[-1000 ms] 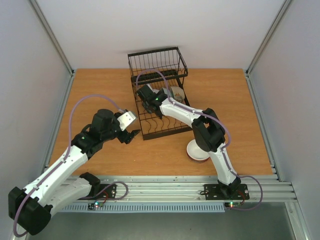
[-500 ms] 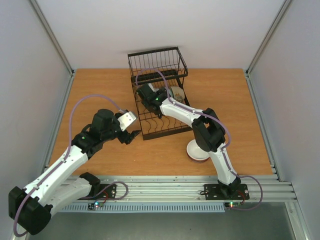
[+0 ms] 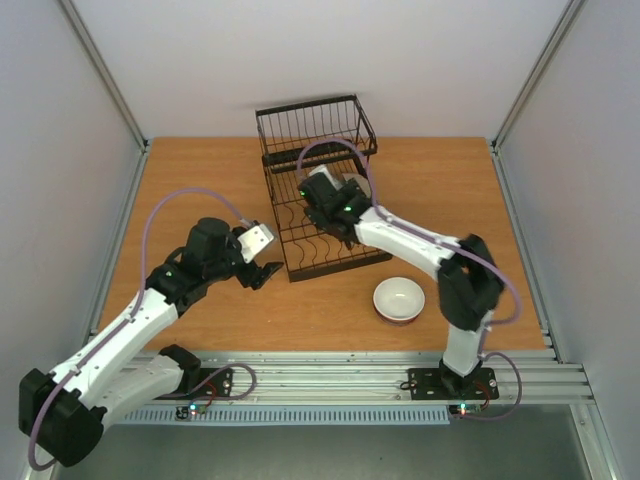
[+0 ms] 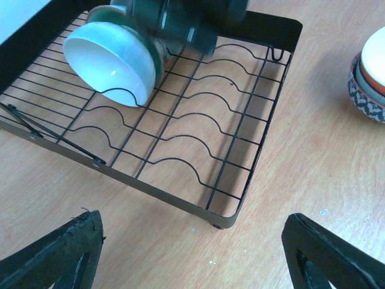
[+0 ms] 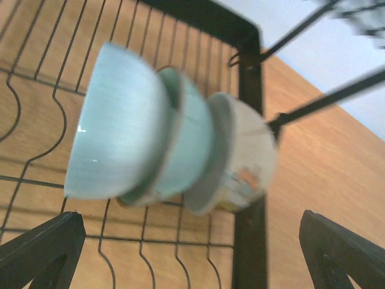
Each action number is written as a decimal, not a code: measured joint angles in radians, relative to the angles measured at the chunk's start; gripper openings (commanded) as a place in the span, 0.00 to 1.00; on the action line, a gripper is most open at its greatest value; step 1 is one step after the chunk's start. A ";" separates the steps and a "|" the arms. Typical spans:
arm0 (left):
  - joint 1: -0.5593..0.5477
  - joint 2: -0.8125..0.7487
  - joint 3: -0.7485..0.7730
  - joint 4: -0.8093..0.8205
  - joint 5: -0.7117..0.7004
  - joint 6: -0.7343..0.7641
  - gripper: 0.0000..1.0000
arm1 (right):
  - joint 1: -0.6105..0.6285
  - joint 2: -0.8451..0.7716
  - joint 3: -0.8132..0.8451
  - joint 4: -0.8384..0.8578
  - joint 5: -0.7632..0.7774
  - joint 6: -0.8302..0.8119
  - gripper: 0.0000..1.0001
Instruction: Load the bowls into the dish rack
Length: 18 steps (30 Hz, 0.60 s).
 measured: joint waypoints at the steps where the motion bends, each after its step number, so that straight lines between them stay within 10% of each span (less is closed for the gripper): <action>1: 0.000 0.007 0.000 -0.002 0.006 0.001 0.81 | 0.000 -0.052 -0.027 -0.004 0.000 0.018 0.99; 18: -0.174 0.406 0.309 -0.198 0.124 0.016 0.75 | 0.039 -0.791 -0.462 -0.341 0.024 0.478 0.91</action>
